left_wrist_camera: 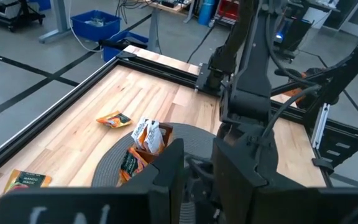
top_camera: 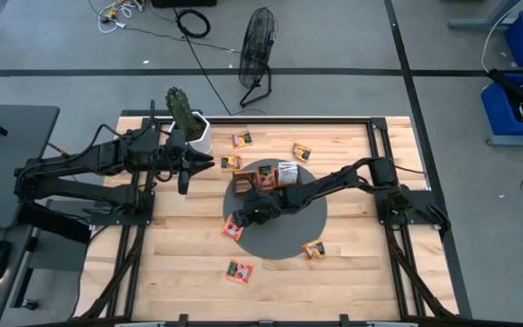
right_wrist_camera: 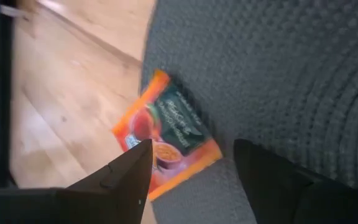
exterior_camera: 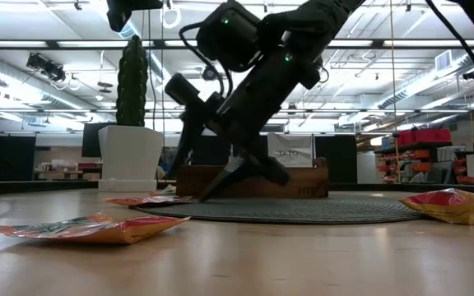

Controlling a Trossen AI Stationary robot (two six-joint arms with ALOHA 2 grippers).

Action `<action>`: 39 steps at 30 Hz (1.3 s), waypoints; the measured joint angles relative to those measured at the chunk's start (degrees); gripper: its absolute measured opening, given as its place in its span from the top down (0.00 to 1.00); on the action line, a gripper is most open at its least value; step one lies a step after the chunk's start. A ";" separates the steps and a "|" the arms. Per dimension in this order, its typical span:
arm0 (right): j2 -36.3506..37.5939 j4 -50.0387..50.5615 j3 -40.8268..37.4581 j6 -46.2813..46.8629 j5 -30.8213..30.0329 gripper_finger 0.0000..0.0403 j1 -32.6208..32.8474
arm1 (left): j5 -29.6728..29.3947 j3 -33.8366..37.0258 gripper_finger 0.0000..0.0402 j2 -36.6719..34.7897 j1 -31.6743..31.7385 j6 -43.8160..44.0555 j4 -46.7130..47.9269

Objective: Pick & Place Tea
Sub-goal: Put the pink tea bag into the middle section of the wooden organizer

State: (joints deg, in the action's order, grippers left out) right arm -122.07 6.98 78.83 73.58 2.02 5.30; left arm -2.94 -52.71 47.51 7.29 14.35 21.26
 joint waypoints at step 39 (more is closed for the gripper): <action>-1.37 -6.75 -0.07 -0.68 0.41 0.82 0.71 | 0.00 -0.02 0.78 0.11 0.00 -0.32 0.06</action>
State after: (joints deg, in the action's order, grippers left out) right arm -123.44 0.23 78.76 72.90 2.44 6.01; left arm -2.94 -52.73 47.62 7.29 14.03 21.32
